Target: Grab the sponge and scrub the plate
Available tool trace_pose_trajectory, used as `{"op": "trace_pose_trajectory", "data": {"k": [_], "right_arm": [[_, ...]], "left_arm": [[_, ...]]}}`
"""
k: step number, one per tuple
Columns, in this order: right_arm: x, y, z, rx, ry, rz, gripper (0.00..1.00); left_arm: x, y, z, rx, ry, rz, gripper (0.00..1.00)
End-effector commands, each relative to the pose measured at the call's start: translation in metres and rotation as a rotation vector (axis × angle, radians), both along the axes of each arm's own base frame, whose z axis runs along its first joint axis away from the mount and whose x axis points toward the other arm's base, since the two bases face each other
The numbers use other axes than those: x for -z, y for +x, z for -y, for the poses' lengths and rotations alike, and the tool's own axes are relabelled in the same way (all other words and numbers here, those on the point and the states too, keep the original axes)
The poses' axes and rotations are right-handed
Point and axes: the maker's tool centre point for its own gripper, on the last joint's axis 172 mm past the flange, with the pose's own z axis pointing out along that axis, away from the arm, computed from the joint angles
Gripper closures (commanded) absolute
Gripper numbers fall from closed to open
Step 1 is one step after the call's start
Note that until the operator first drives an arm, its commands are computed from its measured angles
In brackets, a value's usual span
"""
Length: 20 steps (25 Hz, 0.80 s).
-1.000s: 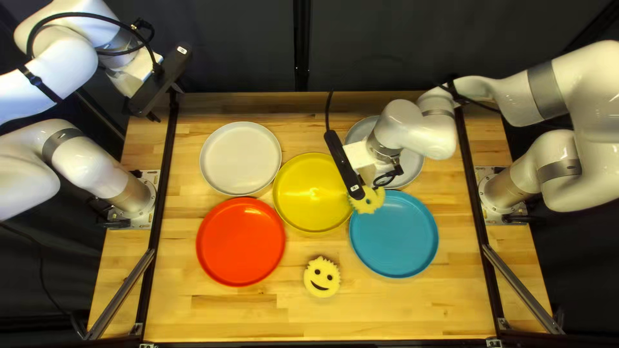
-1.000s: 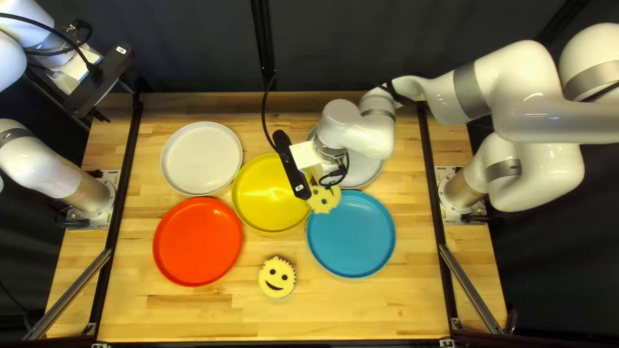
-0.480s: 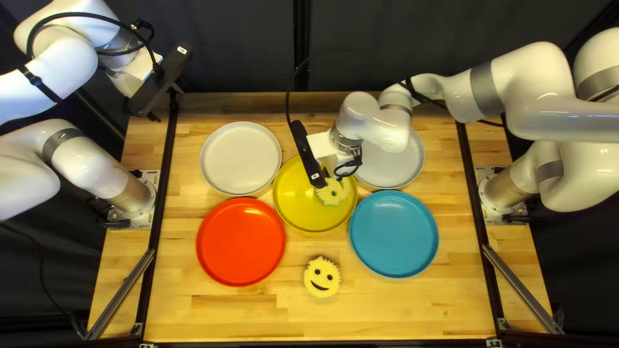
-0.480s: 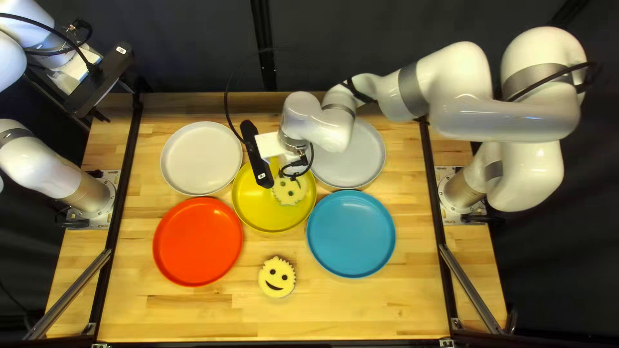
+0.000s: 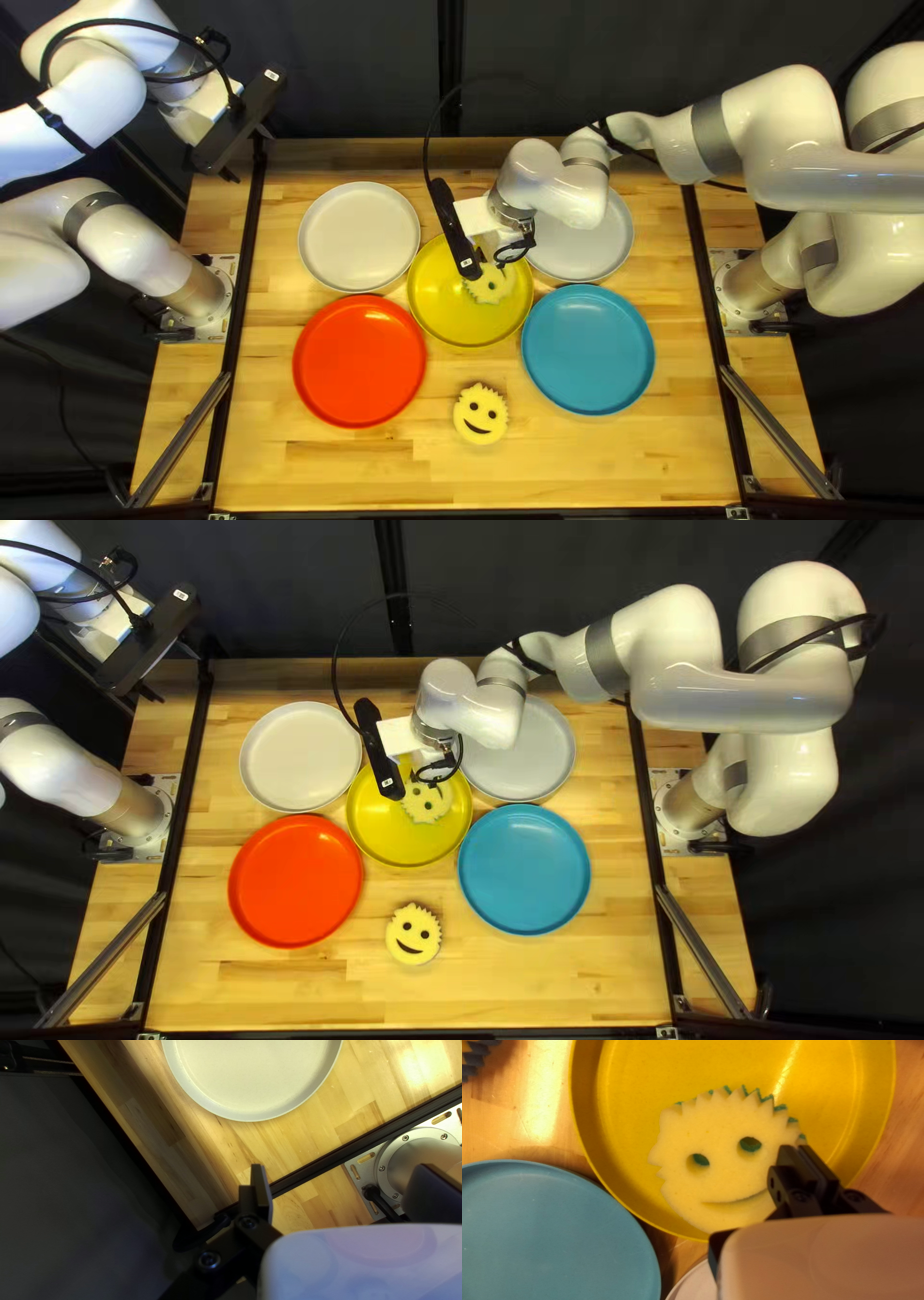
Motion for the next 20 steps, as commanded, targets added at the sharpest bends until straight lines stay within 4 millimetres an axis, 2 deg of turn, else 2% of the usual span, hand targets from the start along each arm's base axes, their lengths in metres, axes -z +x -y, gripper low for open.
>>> {"op": "trace_pose_trajectory", "data": {"k": [1,7,14,18,20], "right_arm": [[0.006,0.007,0.004,-0.012,0.000,-0.004,1.00],[0.021,0.020,-0.010,-0.052,-0.015,-0.024,1.00],[0.023,0.019,-0.024,-0.081,-0.030,-0.045,1.00],[0.021,0.016,-0.007,-0.081,-0.037,-0.057,1.00],[0.020,0.015,0.017,-0.079,-0.038,-0.054,1.00]], "left_arm": [[0.000,0.000,0.000,0.000,0.000,0.000,0.00],[0.000,0.000,0.000,0.000,0.000,0.000,0.00],[0.000,0.000,0.000,0.000,0.000,0.000,0.00],[0.000,0.000,0.000,0.000,0.000,0.000,0.00],[0.000,0.000,0.000,0.000,0.000,0.000,0.00]]}}
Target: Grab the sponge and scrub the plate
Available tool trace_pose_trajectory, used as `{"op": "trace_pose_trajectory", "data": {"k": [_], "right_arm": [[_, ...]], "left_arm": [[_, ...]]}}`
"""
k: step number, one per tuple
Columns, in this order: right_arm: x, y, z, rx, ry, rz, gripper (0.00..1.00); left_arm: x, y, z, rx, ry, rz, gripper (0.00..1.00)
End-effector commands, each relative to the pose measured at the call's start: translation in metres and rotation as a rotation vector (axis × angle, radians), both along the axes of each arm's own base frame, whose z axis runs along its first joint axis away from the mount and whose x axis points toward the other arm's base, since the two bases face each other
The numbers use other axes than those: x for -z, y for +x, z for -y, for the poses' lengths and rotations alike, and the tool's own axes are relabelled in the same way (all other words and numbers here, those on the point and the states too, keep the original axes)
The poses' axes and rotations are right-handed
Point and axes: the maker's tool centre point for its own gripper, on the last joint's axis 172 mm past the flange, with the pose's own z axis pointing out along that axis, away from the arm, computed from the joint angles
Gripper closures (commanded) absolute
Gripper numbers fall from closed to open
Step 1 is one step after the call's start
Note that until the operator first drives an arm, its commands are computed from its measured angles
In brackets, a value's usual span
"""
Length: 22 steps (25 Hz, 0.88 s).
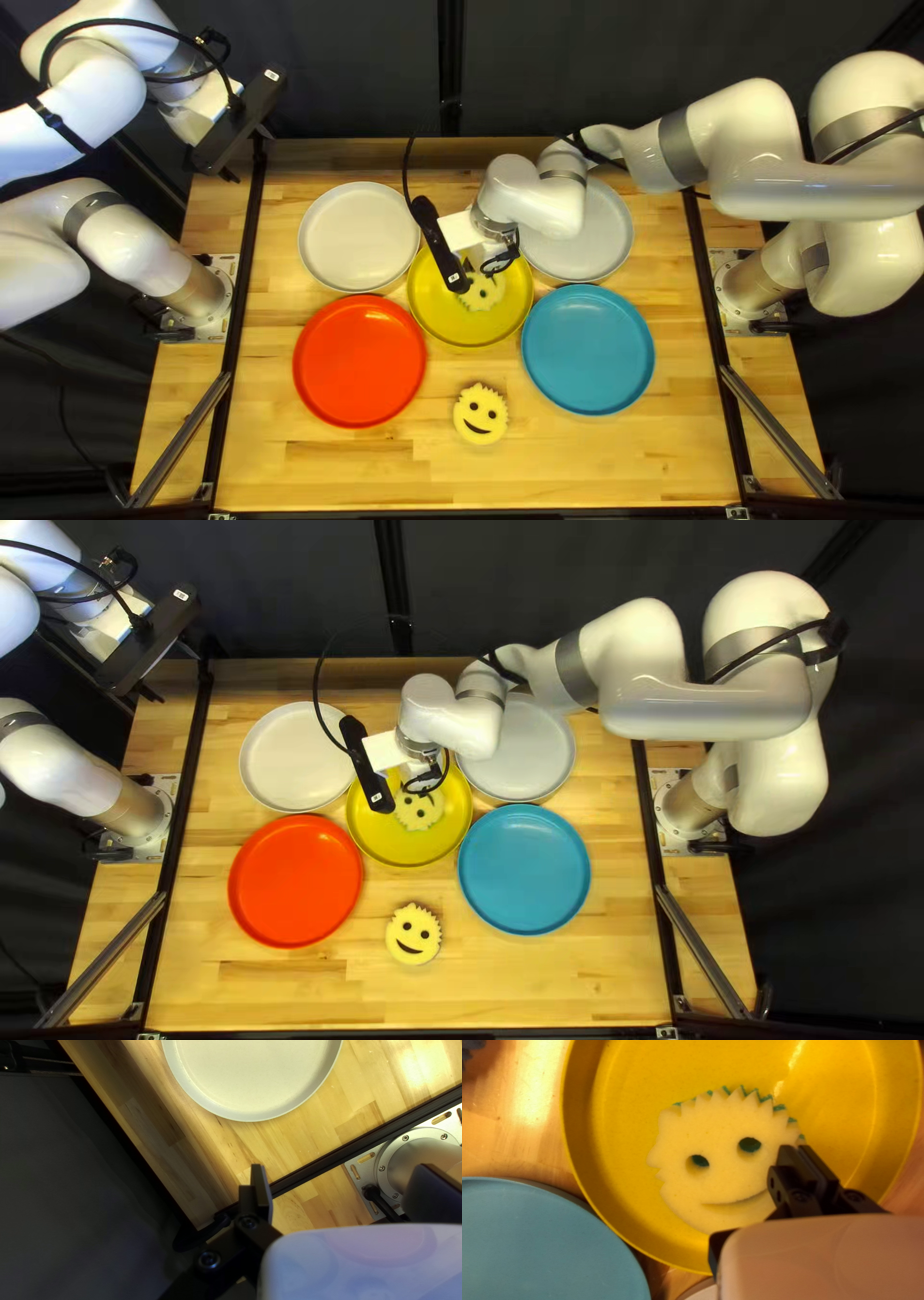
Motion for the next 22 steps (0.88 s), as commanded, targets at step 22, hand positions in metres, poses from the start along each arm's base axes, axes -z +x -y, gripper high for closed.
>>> {"op": "trace_pose_trajectory", "data": {"k": [22], "right_arm": [[-0.002,-0.027,-0.015,-0.140,-0.043,0.068,1.00]], "left_arm": [[0.000,0.000,0.000,0.000,0.000,0.000,0.00]]}}
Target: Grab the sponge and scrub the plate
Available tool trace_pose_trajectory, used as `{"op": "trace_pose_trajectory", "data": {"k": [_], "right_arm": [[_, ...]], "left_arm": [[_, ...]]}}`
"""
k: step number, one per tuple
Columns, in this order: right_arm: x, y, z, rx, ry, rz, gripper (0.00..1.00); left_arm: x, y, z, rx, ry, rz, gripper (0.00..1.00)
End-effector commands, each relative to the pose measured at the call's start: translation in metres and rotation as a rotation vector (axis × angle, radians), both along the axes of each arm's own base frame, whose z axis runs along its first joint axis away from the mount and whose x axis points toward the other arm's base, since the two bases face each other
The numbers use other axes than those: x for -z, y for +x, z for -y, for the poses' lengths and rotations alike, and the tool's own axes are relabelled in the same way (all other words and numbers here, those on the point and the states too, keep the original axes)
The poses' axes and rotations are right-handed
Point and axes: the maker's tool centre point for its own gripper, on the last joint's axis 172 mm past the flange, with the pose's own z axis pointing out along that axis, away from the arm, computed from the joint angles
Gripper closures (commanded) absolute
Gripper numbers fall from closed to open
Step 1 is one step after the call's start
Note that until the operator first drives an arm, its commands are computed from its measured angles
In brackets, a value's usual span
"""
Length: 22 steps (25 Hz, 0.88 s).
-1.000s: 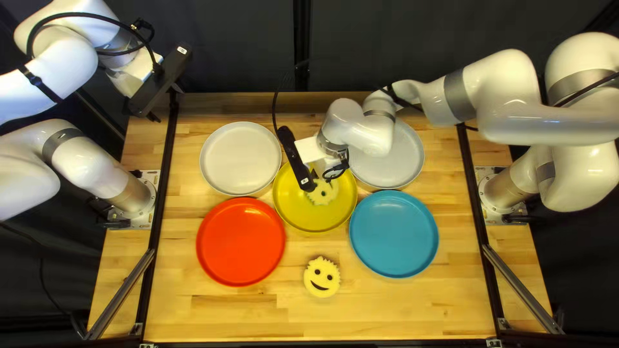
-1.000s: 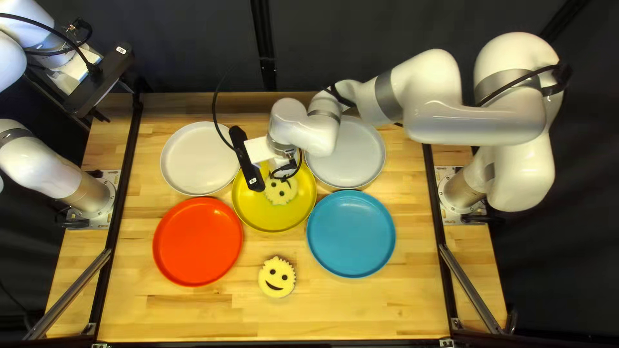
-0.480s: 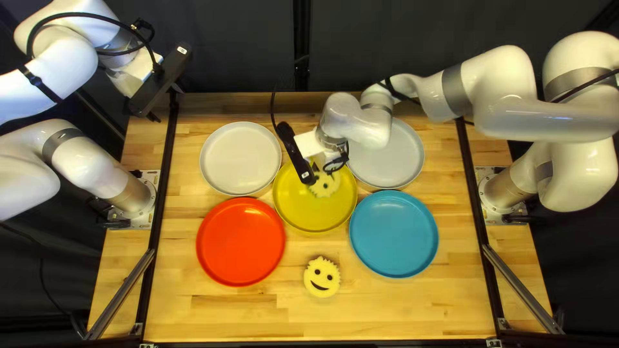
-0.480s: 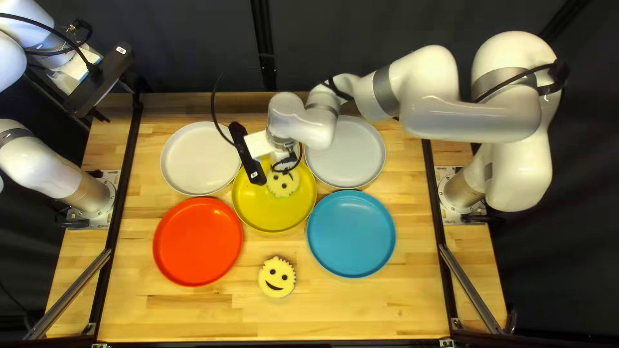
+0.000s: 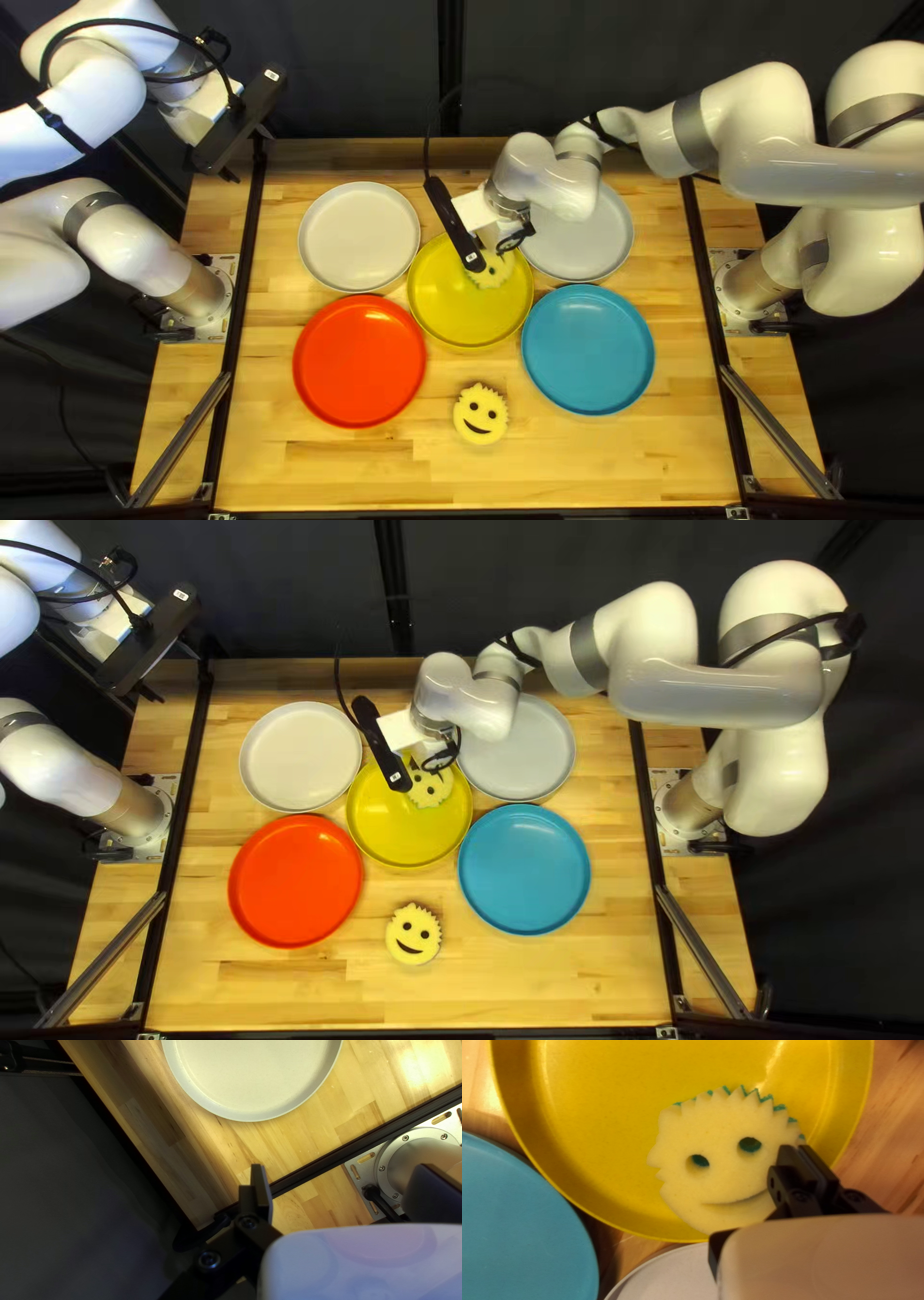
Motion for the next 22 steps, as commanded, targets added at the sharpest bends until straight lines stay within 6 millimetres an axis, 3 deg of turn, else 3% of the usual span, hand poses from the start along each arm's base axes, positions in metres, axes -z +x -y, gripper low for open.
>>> {"op": "trace_pose_trajectory", "data": {"k": [1,6,15,19,22], "right_arm": [[0.001,-0.001,-0.015,-0.027,-0.004,-0.004,1.00],[0.003,0.016,-0.006,-0.024,0.006,-0.017,1.00],[0.008,0.044,0.052,0.062,0.058,-0.038,1.00],[0.008,0.048,0.055,0.101,0.080,-0.054,1.00],[0.008,0.051,0.045,0.133,0.105,-0.063,1.00]], "left_arm": [[0.000,0.000,0.000,0.000,0.000,0.000,0.00],[0.000,0.000,0.000,0.000,0.000,0.000,0.00],[0.000,0.000,0.000,0.000,0.000,0.000,0.00],[0.000,0.000,0.000,0.000,0.000,0.000,0.00],[0.000,0.000,0.000,0.000,0.000,0.000,0.00]]}}
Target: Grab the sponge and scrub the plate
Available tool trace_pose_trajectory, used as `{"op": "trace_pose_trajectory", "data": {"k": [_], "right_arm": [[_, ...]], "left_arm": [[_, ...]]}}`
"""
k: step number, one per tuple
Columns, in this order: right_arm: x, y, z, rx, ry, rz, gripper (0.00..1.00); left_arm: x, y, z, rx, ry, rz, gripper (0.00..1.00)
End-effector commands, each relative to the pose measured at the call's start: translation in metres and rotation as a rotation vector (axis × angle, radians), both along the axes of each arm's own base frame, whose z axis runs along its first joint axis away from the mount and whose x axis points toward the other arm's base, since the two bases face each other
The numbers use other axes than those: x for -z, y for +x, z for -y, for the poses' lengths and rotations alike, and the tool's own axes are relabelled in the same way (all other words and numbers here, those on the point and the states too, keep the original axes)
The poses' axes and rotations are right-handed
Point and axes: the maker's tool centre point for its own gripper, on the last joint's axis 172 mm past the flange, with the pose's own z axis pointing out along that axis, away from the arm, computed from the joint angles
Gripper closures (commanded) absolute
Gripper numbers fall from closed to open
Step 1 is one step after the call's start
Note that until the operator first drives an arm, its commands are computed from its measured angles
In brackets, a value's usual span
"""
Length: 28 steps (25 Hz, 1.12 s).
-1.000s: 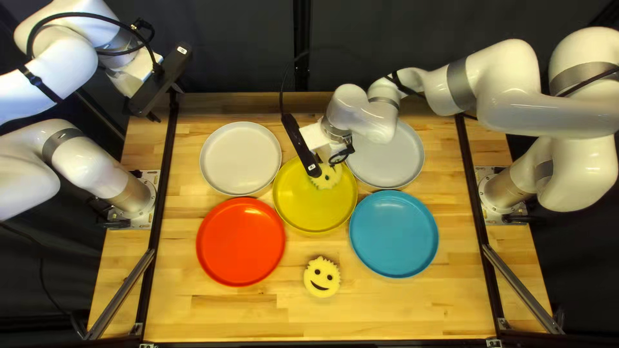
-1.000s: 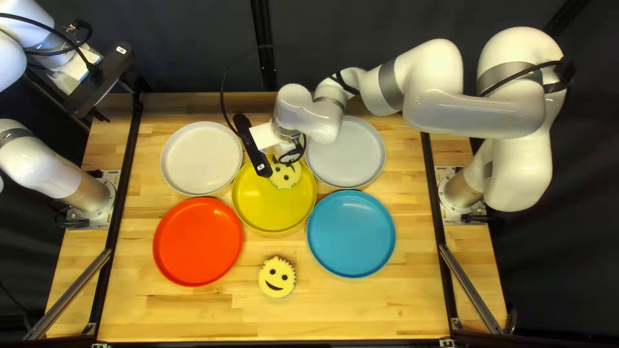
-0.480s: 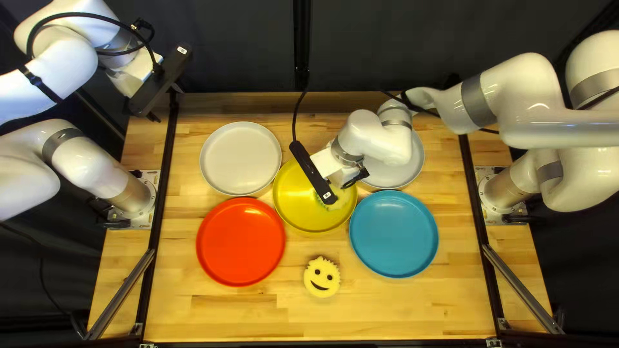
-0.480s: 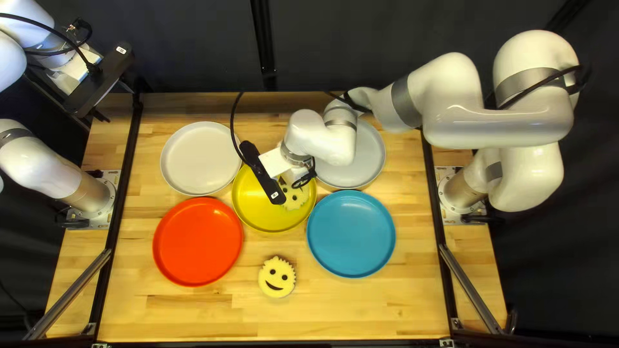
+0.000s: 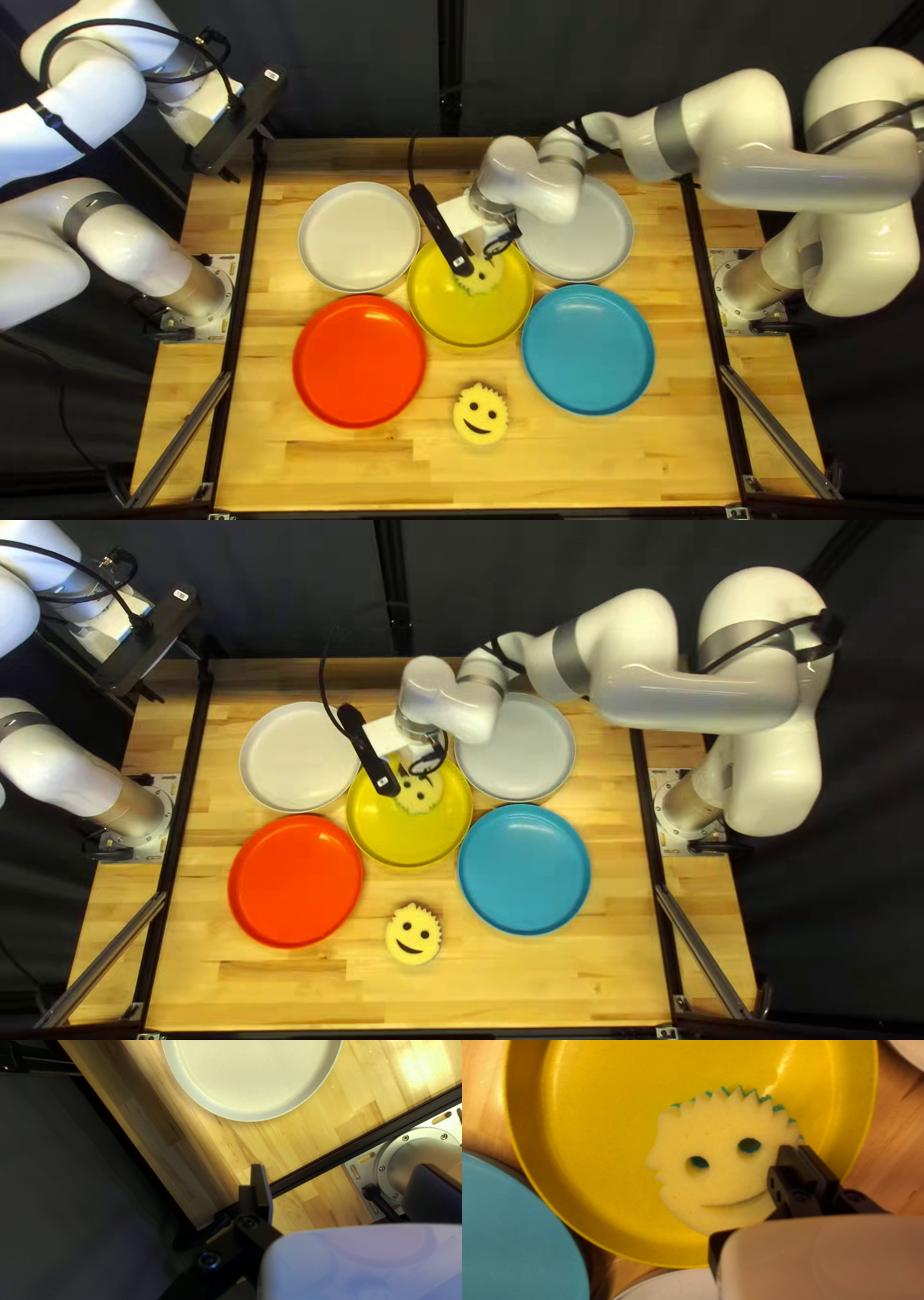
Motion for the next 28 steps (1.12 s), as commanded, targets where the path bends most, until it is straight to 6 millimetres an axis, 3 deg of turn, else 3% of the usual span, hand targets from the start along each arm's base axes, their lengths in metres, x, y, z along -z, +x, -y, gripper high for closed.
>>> {"op": "trace_pose_trajectory", "data": {"k": [1,6,13,21,28], "right_arm": [[0.000,0.004,-0.013,0.042,0.031,-0.014,1.00],[0.004,0.017,-0.037,0.075,0.054,-0.030,1.00],[0.017,0.035,-0.052,0.114,0.077,-0.074,1.00],[0.015,0.036,-0.021,0.218,0.081,-0.123,1.00],[0.009,0.027,-0.006,0.263,0.085,-0.134,1.00]], "left_arm": [[0.000,0.000,0.000,0.000,0.000,0.000,0.00],[0.000,0.000,0.000,0.000,0.000,0.000,0.00],[0.000,0.000,0.000,0.000,0.000,0.000,0.00],[0.000,0.000,0.000,0.000,0.000,0.000,0.00],[0.000,0.000,0.000,0.000,0.000,0.000,0.00]]}}
